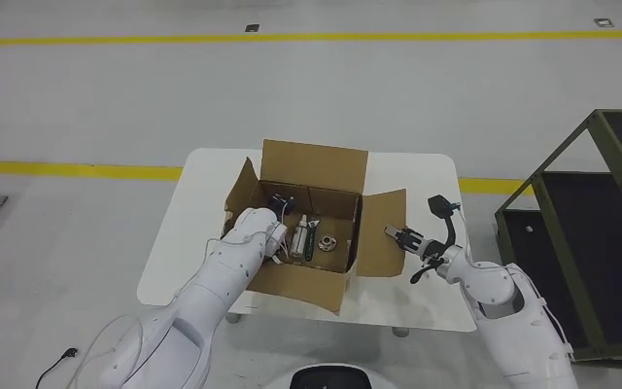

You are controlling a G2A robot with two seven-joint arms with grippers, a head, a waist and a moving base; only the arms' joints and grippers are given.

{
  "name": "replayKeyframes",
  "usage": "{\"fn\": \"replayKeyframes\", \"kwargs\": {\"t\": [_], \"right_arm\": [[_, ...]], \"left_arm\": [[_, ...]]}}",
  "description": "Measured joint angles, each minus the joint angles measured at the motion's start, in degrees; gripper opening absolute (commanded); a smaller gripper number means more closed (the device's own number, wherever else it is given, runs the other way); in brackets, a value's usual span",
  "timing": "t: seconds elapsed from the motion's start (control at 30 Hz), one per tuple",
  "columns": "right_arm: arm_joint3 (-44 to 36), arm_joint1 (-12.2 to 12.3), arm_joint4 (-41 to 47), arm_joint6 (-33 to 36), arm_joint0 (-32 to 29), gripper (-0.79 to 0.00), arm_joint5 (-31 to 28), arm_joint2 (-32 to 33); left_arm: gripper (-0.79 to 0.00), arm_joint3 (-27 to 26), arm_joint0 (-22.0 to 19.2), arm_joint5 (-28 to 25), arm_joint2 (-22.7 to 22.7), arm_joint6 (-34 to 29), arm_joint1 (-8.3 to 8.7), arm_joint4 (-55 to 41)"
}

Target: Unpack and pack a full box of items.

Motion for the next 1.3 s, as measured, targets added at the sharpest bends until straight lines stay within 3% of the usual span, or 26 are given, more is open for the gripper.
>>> {"fn": "replayKeyframes", "kwargs": {"t": [0.07, 0.3, 0.37, 0.5, 0.53, 0.57, 0.6, 0.93, 1.3], "right_arm": [[0.07, 0.01, 0.05, -0.03, 0.07, -0.785, -0.01, -0.13], [0.55, 0.06, 0.21, -0.17, 0.18, -0.785, -0.18, -0.51], [0.63, 0.08, 0.29, -0.13, 0.21, -0.785, -0.27, -0.58], [0.64, 0.14, 0.27, -0.04, 0.21, -0.785, -0.31, -0.69], [0.65, 0.15, 0.28, -0.04, 0.22, -0.785, -0.32, -0.7], [0.66, 0.17, 0.29, -0.04, 0.23, -0.785, -0.33, -0.71], [0.67, 0.18, 0.3, -0.05, 0.24, -0.785, -0.33, -0.71], [0.58, 0.36, 0.17, -0.05, 0.65, -0.785, -0.44, -0.61], [0.86, 0.39, 0.13, -0.66, 0.74, -0.785, -0.62, -1.29]], "left_arm": [[-0.231, 0.68, -0.11, 0.08, 0.1, 0.32, -0.32, 0.06], [-0.231, 2.95, -0.52, 0.62, 0.28, 1.5, -1.37, 0.04], [-0.286, 3.62, -0.62, 0.8, 0.33, 1.87, -1.68, 0.04], [-0.57, 4.73, -0.83, 0.84, 0.42, 2.42, -2.25, 0.03], [-0.61, 4.97, -0.88, 0.84, 0.45, 2.52, -2.37, 0.07], [-0.757, 5.27, -0.95, 0.83, 0.47, 2.71, -2.52, 0.1], [-0.785, 5.49, -1.01, 0.84, 0.45, 2.88, -2.62, 0.1], [-0.785, 5.77, -2.87, 0.57, -0.82, 3.39, -3.11, -0.82], [-0.785, -4.64, -3.37, -2.77, -5.18, -3.41, -1.08, -3.37]]}}
